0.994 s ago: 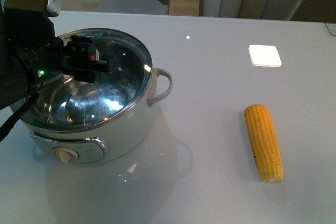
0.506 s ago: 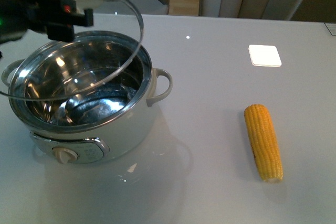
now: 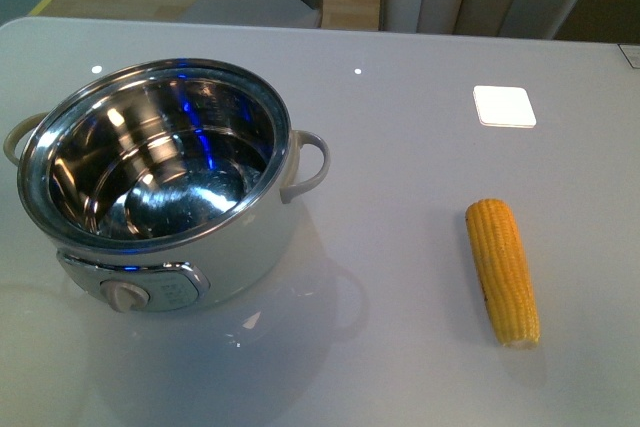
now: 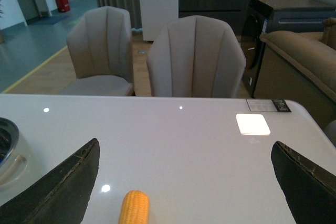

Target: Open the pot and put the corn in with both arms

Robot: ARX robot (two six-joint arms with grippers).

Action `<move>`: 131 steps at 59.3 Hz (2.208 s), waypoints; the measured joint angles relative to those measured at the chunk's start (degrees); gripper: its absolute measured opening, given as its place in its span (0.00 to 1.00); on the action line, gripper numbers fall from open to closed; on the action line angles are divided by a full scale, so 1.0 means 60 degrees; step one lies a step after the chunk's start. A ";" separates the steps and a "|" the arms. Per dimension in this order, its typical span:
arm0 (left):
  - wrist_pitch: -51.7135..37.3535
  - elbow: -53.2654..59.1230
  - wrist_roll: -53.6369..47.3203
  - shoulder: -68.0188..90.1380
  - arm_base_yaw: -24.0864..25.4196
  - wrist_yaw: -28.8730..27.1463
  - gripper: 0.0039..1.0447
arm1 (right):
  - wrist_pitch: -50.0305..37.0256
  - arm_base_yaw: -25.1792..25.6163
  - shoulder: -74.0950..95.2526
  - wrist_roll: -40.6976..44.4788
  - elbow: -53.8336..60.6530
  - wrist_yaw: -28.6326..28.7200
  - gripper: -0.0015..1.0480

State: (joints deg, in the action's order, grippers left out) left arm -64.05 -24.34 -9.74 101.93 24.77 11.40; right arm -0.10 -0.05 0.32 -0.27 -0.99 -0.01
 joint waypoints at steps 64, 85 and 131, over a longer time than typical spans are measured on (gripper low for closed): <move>-0.2036 -0.4295 -0.0321 0.8164 0.0801 0.1377 0.43 | 0.0004 0.0000 -0.0007 0.0000 0.0000 -0.0004 0.92; -0.2022 -0.4473 -0.0142 0.8255 0.0790 0.1315 0.65 | 0.0004 0.0000 -0.0007 0.0000 0.0000 0.0000 0.92; 0.2022 0.0943 0.2605 -0.4597 0.1989 0.3442 0.80 | 0.0004 0.0000 -0.0007 0.0000 0.0000 -0.0007 0.92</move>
State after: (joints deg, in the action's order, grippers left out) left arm -51.92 -18.68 5.89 74.35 36.71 32.05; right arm -0.08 -0.05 0.27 -0.27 -0.99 -0.05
